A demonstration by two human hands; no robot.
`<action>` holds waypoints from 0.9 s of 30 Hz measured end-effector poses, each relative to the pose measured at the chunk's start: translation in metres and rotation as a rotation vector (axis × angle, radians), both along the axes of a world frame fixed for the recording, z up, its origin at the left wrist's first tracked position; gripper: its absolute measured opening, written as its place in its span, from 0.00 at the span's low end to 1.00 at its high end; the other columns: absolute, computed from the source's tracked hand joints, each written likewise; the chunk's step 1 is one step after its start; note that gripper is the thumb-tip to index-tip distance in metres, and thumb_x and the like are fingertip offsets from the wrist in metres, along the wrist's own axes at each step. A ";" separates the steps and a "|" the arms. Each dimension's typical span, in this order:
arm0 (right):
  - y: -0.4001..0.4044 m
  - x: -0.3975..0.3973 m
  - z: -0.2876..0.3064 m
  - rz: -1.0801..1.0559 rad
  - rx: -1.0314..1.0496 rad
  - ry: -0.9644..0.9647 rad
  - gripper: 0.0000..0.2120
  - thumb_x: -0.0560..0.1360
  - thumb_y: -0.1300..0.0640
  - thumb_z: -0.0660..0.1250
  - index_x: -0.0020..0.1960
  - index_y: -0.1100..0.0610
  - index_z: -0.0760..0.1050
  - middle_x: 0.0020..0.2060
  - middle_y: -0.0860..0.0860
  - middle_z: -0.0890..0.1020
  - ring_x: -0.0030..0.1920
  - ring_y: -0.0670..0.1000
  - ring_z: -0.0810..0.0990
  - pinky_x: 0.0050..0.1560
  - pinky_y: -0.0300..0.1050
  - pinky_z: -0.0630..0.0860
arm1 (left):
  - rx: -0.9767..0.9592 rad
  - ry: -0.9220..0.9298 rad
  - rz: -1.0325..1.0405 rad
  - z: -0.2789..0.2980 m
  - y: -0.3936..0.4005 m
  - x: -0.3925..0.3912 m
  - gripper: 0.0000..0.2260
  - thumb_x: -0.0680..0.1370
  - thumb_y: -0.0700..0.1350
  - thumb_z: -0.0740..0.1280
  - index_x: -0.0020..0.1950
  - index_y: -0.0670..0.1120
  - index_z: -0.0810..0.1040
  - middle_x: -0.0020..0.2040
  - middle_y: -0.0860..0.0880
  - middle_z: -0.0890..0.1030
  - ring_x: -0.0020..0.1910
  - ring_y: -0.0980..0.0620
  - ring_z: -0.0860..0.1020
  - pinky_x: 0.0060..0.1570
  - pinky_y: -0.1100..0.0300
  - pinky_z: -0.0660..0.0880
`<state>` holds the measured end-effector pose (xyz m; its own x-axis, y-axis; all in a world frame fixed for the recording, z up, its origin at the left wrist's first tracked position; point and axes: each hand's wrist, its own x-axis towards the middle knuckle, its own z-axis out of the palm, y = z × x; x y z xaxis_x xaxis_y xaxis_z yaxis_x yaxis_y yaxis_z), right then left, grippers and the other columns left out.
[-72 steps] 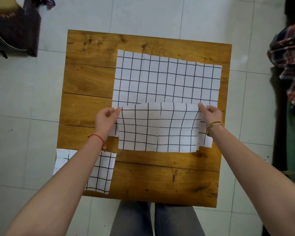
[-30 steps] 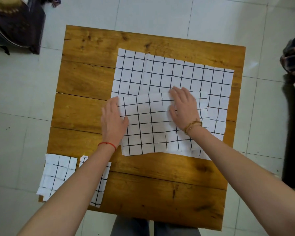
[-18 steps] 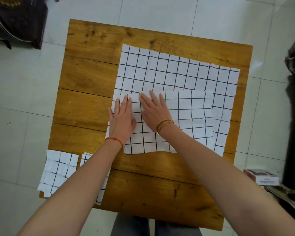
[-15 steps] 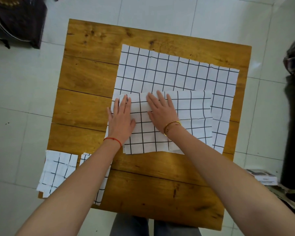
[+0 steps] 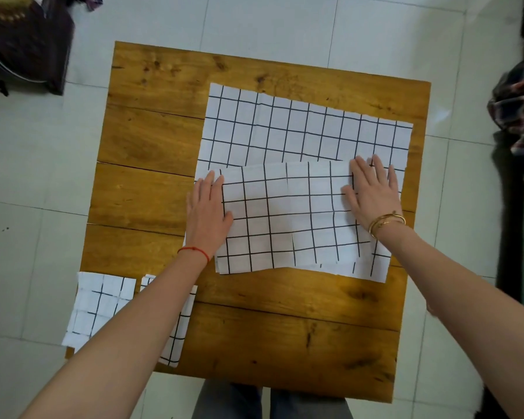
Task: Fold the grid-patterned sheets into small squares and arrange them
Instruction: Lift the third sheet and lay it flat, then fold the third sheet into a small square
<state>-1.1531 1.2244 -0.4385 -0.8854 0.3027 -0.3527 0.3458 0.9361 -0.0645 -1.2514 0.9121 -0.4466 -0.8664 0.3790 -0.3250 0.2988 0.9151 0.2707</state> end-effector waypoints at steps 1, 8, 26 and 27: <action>-0.005 -0.002 0.002 -0.003 -0.020 0.030 0.26 0.80 0.48 0.53 0.76 0.57 0.55 0.75 0.53 0.60 0.76 0.57 0.51 0.75 0.58 0.45 | 0.057 0.043 0.066 0.003 -0.001 0.004 0.28 0.75 0.44 0.68 0.73 0.45 0.64 0.72 0.45 0.65 0.71 0.45 0.62 0.70 0.49 0.64; -0.065 -0.006 0.008 0.259 -0.117 0.066 0.33 0.73 0.50 0.68 0.74 0.58 0.61 0.70 0.55 0.68 0.73 0.59 0.61 0.74 0.57 0.55 | 0.181 -0.105 0.603 0.008 -0.015 0.039 0.14 0.74 0.46 0.70 0.58 0.45 0.72 0.53 0.46 0.76 0.52 0.48 0.74 0.53 0.51 0.76; -0.126 0.009 -0.005 0.237 -0.127 -0.036 0.36 0.75 0.46 0.66 0.76 0.56 0.54 0.75 0.52 0.59 0.75 0.59 0.52 0.75 0.57 0.52 | 0.510 -0.470 0.907 0.031 -0.027 0.030 0.25 0.75 0.43 0.71 0.69 0.44 0.68 0.62 0.44 0.73 0.56 0.51 0.71 0.51 0.60 0.71; -0.130 0.010 -0.006 0.234 -0.128 -0.042 0.36 0.75 0.45 0.65 0.76 0.56 0.54 0.75 0.52 0.59 0.75 0.59 0.52 0.75 0.57 0.52 | 0.515 -0.489 0.872 0.035 -0.031 0.028 0.26 0.75 0.44 0.71 0.71 0.44 0.67 0.65 0.43 0.73 0.59 0.50 0.72 0.53 0.60 0.70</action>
<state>-1.1436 1.0948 -0.4440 -0.9099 0.0421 -0.4126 0.1259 0.9760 -0.1780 -1.2236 0.8815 -0.4113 -0.7232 -0.1072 -0.6823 -0.6308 0.5048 0.5893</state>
